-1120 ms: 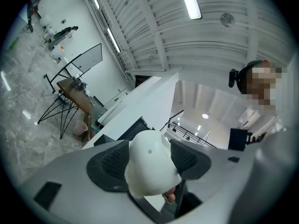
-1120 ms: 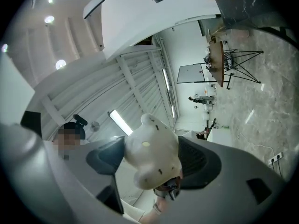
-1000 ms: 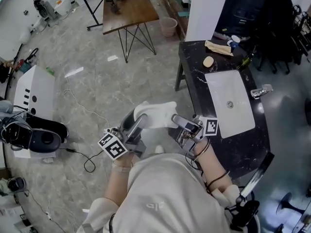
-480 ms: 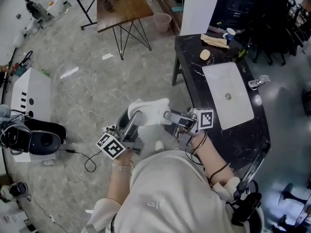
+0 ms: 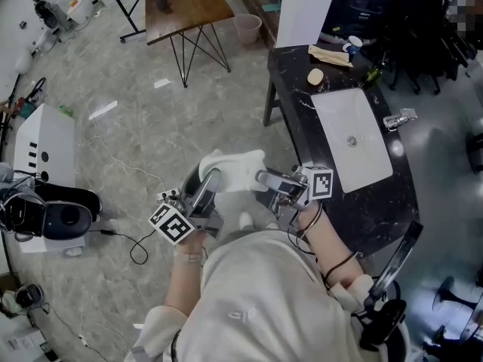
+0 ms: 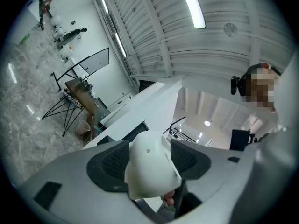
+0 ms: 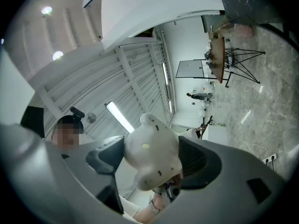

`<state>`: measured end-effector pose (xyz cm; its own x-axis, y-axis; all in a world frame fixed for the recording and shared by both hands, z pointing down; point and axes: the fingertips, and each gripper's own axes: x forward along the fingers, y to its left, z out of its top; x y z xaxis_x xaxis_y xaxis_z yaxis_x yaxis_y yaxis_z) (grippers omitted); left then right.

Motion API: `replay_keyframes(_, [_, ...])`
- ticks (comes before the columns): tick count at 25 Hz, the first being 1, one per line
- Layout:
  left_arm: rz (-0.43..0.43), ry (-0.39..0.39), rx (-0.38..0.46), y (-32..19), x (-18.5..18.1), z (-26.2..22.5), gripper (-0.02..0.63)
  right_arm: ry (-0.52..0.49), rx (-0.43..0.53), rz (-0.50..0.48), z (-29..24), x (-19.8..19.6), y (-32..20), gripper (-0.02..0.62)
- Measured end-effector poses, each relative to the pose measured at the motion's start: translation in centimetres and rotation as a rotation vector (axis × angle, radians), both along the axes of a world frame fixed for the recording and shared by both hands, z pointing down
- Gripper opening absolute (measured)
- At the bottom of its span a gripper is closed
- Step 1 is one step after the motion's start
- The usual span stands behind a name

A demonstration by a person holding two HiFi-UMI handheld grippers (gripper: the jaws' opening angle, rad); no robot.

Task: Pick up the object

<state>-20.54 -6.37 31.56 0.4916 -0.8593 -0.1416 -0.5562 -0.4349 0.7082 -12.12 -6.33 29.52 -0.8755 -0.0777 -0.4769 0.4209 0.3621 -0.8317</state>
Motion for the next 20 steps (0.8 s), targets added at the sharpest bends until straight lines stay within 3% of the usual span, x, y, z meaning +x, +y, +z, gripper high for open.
replay_keyframes(6, [0.019, 0.003, -0.007, -0.2, 0.3, 0.2, 0.264, 0.034, 0.013, 0.035, 0.5, 0.3, 0.1, 0.379])
replay_keyframes(20, [0.041, -0.021, 0.005, -0.2, 0.9, 0.1, 0.264, 0.007, -0.001, 0.045, 0.9, 1.0, 0.2, 0.379])
